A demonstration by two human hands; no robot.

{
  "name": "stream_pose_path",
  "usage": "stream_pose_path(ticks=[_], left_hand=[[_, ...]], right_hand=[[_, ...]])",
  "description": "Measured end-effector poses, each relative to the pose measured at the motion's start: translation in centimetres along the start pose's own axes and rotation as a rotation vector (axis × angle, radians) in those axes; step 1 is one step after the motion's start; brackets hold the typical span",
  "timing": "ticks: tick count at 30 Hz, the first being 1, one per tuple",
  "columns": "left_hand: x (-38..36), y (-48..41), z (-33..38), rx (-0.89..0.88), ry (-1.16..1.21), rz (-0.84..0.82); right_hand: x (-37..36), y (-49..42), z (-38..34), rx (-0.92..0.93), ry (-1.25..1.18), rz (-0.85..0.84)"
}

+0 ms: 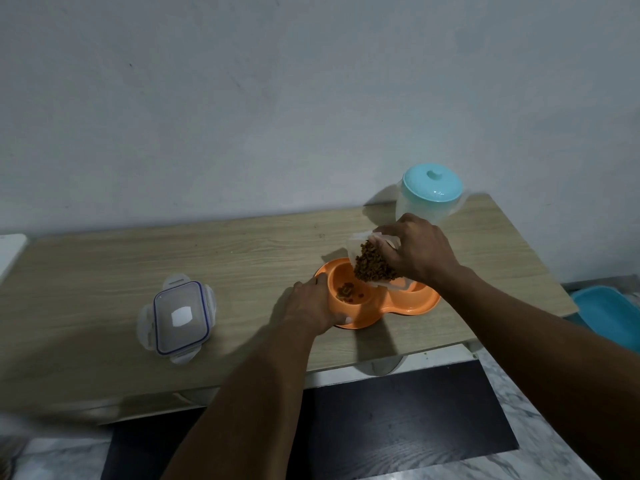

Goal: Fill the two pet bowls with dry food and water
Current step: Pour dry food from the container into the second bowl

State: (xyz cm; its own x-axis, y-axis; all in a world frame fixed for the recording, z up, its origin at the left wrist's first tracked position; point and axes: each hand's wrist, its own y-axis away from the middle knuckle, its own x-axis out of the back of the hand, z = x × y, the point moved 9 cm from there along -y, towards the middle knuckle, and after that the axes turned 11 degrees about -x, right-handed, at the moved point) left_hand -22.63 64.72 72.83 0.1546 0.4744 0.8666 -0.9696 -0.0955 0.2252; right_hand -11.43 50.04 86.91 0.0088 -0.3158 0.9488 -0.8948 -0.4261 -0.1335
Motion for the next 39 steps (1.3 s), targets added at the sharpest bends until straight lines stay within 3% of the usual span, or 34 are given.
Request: stream_pose_path(ticks=[21,32,35,39], left_hand=[[0.5,0.3,0.5,0.004,-0.025,0.001],[0.3,0.1,0.1,0.016,0.018,0.005],[0.5,0.3,0.1,0.034,0.051,0.013],[0.9,0.4,0.3,0.018,0.156,-0.001]], right_hand=[[-0.4,-0.5,2.1,-0.102,-0.128,-0.002],[-1.9,1.7,7.5,-0.494,-0.777,-0.037],[-3.9,3.2,7.6,-0.622,-1.081,-0.096],[-7.1,4.5,6.2,-0.74,-1.262,-0.162]])
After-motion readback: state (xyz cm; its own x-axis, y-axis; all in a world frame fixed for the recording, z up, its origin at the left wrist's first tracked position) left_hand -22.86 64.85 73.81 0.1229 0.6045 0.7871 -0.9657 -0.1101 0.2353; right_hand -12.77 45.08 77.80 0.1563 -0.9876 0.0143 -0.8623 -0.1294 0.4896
